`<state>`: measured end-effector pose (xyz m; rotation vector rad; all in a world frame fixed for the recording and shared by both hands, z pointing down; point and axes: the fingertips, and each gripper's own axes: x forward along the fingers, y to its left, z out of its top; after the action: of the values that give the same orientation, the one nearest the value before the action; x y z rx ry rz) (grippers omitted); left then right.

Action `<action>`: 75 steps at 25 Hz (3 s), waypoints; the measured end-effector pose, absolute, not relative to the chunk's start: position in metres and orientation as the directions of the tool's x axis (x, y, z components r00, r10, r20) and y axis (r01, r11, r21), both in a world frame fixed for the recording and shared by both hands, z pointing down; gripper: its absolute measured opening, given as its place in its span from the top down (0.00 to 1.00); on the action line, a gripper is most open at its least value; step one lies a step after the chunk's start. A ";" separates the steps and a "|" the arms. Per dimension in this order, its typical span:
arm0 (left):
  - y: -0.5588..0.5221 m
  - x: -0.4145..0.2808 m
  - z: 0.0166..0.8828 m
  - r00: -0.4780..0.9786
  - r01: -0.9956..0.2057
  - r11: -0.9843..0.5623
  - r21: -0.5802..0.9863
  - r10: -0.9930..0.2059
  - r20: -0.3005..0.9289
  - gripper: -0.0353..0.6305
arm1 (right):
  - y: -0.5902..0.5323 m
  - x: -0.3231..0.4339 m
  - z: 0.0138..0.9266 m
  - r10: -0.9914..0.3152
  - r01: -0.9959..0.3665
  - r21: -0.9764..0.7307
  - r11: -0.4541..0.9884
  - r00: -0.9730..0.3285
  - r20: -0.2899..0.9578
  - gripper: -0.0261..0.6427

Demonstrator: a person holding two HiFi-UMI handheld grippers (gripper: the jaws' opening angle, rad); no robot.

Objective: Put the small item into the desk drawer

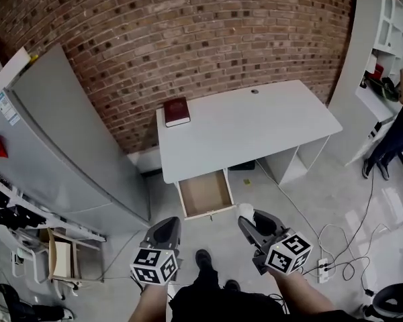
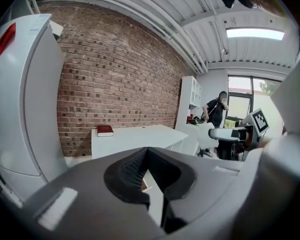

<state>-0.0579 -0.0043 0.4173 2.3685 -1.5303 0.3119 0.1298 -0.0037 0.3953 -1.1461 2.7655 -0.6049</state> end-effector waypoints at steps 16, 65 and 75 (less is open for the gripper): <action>-0.187 -0.138 0.462 0.455 -0.886 -0.450 0.113 -0.798 0.394 0.94 | -0.190 0.020 0.430 -0.663 -0.696 -0.369 0.616 -0.711 0.233 0.75; -0.214 -0.135 0.759 0.419 -0.903 -0.237 0.357 -0.663 0.620 0.94 | -0.275 -0.035 0.902 -0.279 -0.744 -0.253 0.619 -0.509 0.814 0.75; -0.205 -0.140 0.776 0.410 -0.903 -0.197 0.383 -0.665 0.624 0.94 | -0.286 -0.037 0.947 -0.211 -0.707 -0.176 0.685 -0.424 0.881 0.74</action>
<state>-0.1395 -0.2047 0.7760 1.9450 -1.3326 0.4190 -0.0374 -0.2861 0.9465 -1.3168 3.6561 -1.2525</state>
